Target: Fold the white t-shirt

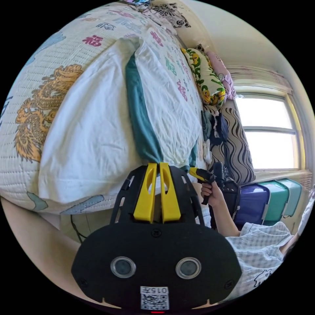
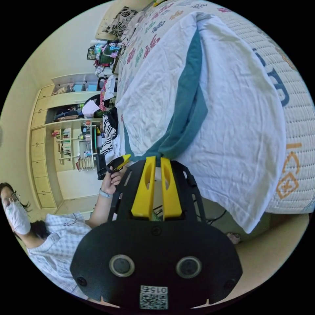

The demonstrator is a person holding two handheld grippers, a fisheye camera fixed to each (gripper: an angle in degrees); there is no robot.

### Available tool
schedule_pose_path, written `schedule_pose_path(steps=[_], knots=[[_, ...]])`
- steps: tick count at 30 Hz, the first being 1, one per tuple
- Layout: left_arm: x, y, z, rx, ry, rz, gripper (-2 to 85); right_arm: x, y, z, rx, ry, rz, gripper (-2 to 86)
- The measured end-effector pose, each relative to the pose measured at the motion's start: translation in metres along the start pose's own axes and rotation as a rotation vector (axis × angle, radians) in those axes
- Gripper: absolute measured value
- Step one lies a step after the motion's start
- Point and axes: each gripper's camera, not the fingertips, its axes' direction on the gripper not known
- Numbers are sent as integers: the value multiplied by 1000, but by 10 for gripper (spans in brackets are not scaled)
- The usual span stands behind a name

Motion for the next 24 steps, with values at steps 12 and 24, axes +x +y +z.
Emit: schedule_pose_path(steps=[12,24], knots=[[21,56,-57,43,-61,-69,15,-96,55,-28,-32,149,-42,5],[42,126,-188,518,-387,-247,112,-302,21,-63,-6,382,-332,56]])
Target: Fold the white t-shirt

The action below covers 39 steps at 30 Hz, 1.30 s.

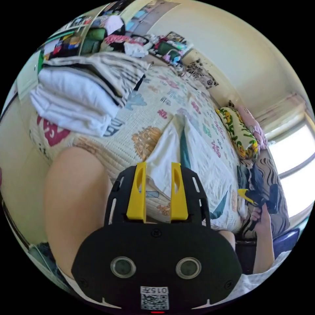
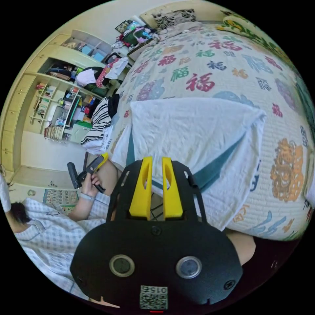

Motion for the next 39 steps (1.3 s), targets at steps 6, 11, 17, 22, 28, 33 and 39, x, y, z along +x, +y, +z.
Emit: schedule_pose_path(steps=[6,11,17,22,28,33,39], knots=[[-34,-10,-1,-57,104,-149,99,-116,-111,4,-78,13,-259,65],[-41,-16,-9,-69,174,-168,50,-205,-209,54,-258,130,-400,100],[-41,-24,-28,-48,240,-157,4,-266,-284,116,-447,305,-414,105],[-40,-32,-42,-33,289,-148,-3,-281,-304,147,-593,555,-378,46],[-42,-41,-73,3,419,-156,-6,-297,-312,119,-546,518,-389,9],[-35,-43,-131,131,418,-104,-6,-324,-309,79,-465,384,-468,2],[46,-38,-169,122,468,258,-7,-320,-278,19,-361,224,-536,1]])
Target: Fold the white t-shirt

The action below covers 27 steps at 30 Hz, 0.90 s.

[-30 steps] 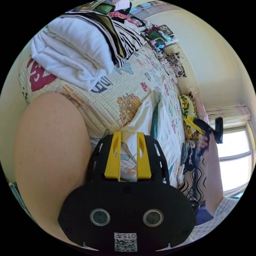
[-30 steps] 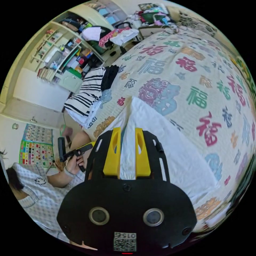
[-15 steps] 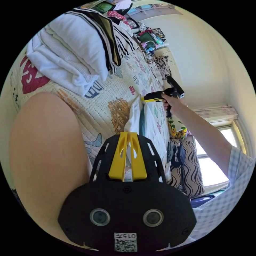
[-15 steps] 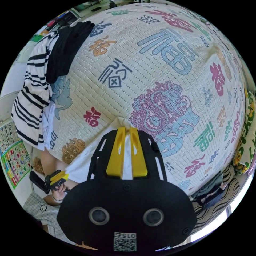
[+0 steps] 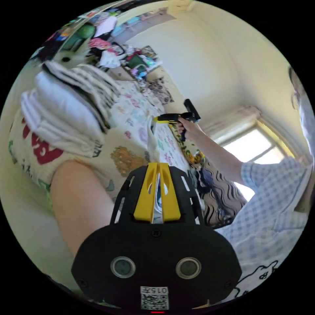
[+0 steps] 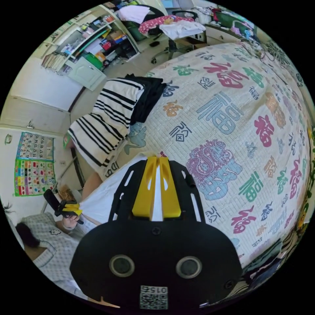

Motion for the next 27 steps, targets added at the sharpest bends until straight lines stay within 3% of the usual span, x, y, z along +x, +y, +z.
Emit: schedule_pose_path(steps=[4,10,14,22,27], knots=[[84,3,50,-119,59,223,-7,46,90,-40,163,-142,76,1],[187,33,186,-339,212,423,-6,125,250,-65,261,-43,241,2],[248,64,290,-501,179,619,-5,189,341,-40,280,-25,433,3],[298,117,435,-684,92,763,13,276,422,39,309,-119,603,14],[304,149,511,-855,107,837,50,309,442,76,303,-119,660,66]])
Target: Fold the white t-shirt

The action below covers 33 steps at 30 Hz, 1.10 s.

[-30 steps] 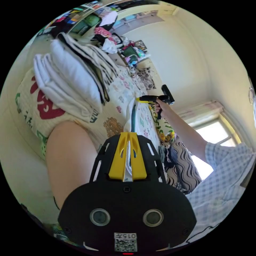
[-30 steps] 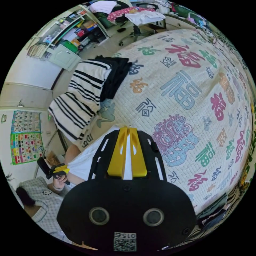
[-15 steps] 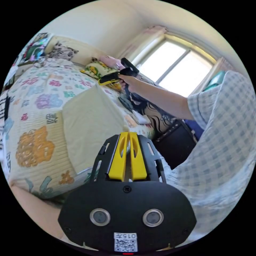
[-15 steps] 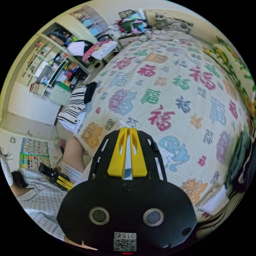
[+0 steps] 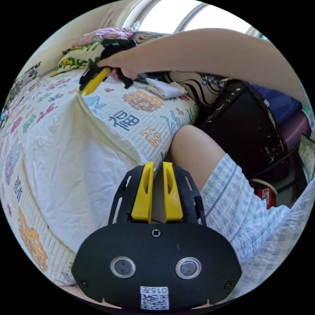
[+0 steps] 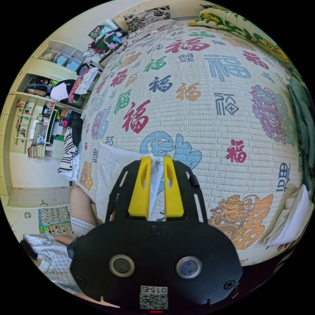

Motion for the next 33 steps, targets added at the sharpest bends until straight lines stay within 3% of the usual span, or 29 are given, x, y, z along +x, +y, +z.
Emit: schedule_pose_path(steps=[4,10,13,16,19,23,27,33], knots=[[-19,-2,-24,91,79,-2,52,20,16,0,66,8,-32,58],[-108,31,-76,179,-104,-189,42,26,36,5,172,-16,-169,29],[-153,47,-63,102,-133,-258,38,30,27,38,72,-143,-255,6],[-182,61,-43,38,-169,-297,35,50,19,81,-35,-83,-214,-1],[-199,71,-31,32,-147,-304,32,93,18,105,-70,-46,-84,-2],[-235,79,-52,107,-93,-346,49,150,34,97,70,-180,18,11],[-329,87,-90,289,-22,-489,103,192,42,97,137,-366,24,72],[-460,78,-67,296,142,-603,122,227,15,145,102,-471,-2,138]])
